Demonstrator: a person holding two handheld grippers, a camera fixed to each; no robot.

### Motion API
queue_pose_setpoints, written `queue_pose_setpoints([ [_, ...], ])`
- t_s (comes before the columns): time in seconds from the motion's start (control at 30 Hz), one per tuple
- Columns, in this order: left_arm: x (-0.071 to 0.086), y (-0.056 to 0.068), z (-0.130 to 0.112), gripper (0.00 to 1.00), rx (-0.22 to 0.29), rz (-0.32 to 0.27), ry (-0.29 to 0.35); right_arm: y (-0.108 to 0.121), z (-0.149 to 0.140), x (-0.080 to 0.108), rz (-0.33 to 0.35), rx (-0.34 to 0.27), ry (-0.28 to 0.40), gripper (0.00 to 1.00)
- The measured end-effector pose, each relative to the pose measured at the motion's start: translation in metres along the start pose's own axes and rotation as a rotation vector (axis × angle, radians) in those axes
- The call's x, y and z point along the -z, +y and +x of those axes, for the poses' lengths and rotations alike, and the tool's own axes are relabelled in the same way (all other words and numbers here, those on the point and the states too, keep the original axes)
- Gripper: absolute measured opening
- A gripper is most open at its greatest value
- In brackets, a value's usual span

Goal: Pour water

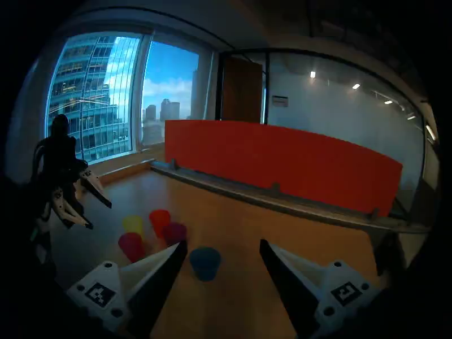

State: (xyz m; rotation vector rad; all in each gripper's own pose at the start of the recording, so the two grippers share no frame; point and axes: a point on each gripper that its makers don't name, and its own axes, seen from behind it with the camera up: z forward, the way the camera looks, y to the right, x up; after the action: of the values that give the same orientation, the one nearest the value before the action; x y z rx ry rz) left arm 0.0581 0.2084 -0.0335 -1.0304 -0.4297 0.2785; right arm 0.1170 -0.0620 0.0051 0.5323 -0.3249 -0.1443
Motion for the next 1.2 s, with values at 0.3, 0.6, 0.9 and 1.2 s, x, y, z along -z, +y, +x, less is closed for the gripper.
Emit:
queue_pose_setpoints([
  [0.3,-0.013,0.007,-0.008,0.99,-0.007,-0.031,-0.025,0.001,-0.007,-0.006,0.004,-0.007,-0.008,1.00],
  [0.6,-0.030,0.012,-0.019,0.99,-0.013,-0.057,-0.059,0.004,-0.017,-0.013,0.001,-0.005,-0.023,1.00],
  [0.9,-0.054,0.016,-0.029,0.99,-0.037,-0.073,-0.091,0.002,-0.023,-0.020,0.006,0.006,-0.033,1.00],
  [1.2,-0.079,0.017,-0.039,0.99,-0.046,-0.083,-0.119,0.001,-0.029,-0.025,0.007,0.014,-0.044,1.00],
])
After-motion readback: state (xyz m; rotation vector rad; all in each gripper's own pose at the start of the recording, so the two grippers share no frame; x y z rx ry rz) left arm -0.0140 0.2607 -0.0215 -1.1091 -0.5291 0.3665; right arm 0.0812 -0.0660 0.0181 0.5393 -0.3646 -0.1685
